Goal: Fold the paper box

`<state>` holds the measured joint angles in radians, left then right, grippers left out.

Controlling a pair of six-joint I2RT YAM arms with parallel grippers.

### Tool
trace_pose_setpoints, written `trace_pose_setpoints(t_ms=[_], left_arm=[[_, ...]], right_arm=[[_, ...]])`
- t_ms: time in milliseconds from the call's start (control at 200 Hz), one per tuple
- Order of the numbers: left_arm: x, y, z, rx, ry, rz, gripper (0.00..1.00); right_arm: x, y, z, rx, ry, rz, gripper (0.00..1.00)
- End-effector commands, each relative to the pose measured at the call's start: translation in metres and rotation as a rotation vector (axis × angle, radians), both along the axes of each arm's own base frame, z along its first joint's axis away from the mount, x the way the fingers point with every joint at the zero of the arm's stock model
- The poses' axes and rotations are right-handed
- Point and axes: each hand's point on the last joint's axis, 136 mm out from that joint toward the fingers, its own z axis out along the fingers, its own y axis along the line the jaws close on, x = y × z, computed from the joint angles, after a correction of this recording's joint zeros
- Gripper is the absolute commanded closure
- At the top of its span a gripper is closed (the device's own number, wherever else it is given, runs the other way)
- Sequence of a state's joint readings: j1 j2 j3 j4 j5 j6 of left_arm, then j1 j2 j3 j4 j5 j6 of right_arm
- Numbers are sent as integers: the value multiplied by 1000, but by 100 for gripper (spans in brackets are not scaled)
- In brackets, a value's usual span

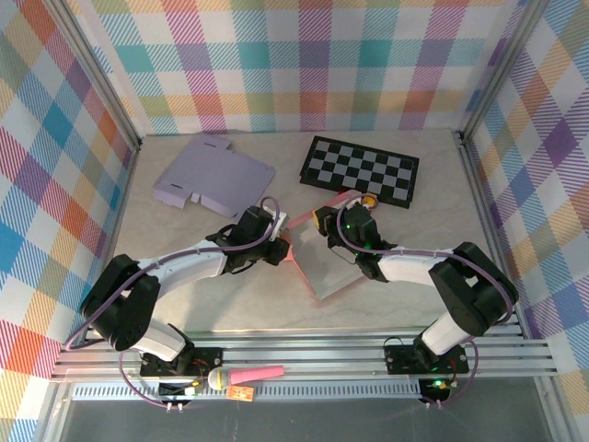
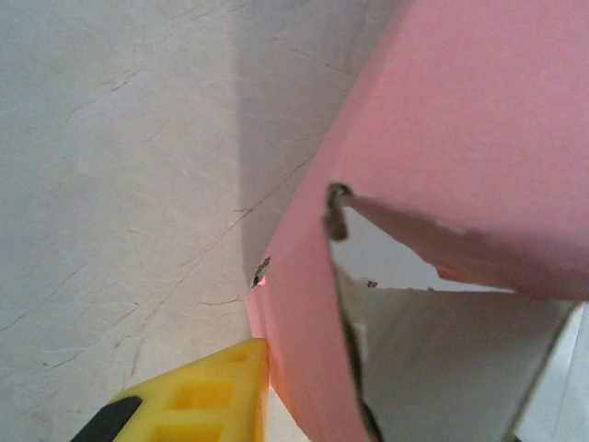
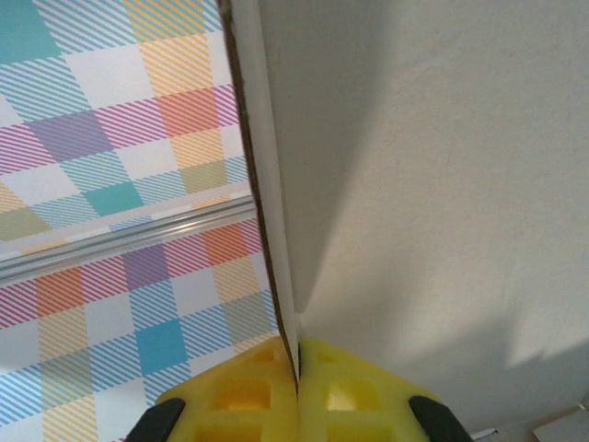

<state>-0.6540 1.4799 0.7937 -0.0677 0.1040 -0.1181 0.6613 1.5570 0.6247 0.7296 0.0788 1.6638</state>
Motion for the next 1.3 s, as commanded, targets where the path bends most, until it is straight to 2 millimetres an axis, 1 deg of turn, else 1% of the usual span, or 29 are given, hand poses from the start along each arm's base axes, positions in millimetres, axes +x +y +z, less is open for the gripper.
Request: trace_pose_setpoints(t_ms=[0, 85, 180, 275, 375, 470, 515, 565, 630, 750, 845, 1030, 1155, 1225, 1295], left_arm=[[15, -1, 20, -12, -105, 24, 81], [14, -1, 20, -4, -107, 12, 78], [14, 0, 20, 9, -110, 5, 79], [12, -6, 26, -17, -120, -26, 79], [9, -15, 28, -47, -105, -60, 77], [11, -15, 28, -39, -110, -53, 76], [12, -15, 28, -37, -114, -47, 75], [13, -16, 28, -39, -112, -51, 70], [11, -17, 24, -34, -94, -56, 68], [6, -12, 10, -14, -59, -48, 69], [1, -10, 2, -13, -41, -48, 69], [-6, -10, -6, -17, -21, -62, 71], [-13, -11, -13, -29, -2, -76, 75], [-15, -12, -12, -36, -6, -81, 75], [-15, -14, -11, -43, -11, -91, 71]], right_arm=[[-10, 11, -6, 3, 44, 50, 100], [-11, 11, -6, -1, 51, 49, 100], [-12, 10, -6, -4, 62, 48, 100], [-11, 10, -3, -8, 58, 47, 100], [-9, 11, -5, -13, 50, 46, 100], [-5, 14, -4, 2, 34, 45, 100], [-4, 15, -3, 3, 33, 44, 100], [-3, 15, -1, 5, 33, 41, 100], [-1, 14, 1, 9, 31, 27, 100], [0, 11, 6, 14, 28, 11, 100], [-1, 10, 7, 13, 30, 9, 100], [2, 6, 7, 14, 33, -6, 100], [7, 5, 11, 23, 29, -14, 100], [8, 5, 14, 22, 28, -11, 100], [7, 6, 16, 25, 28, -9, 100]])
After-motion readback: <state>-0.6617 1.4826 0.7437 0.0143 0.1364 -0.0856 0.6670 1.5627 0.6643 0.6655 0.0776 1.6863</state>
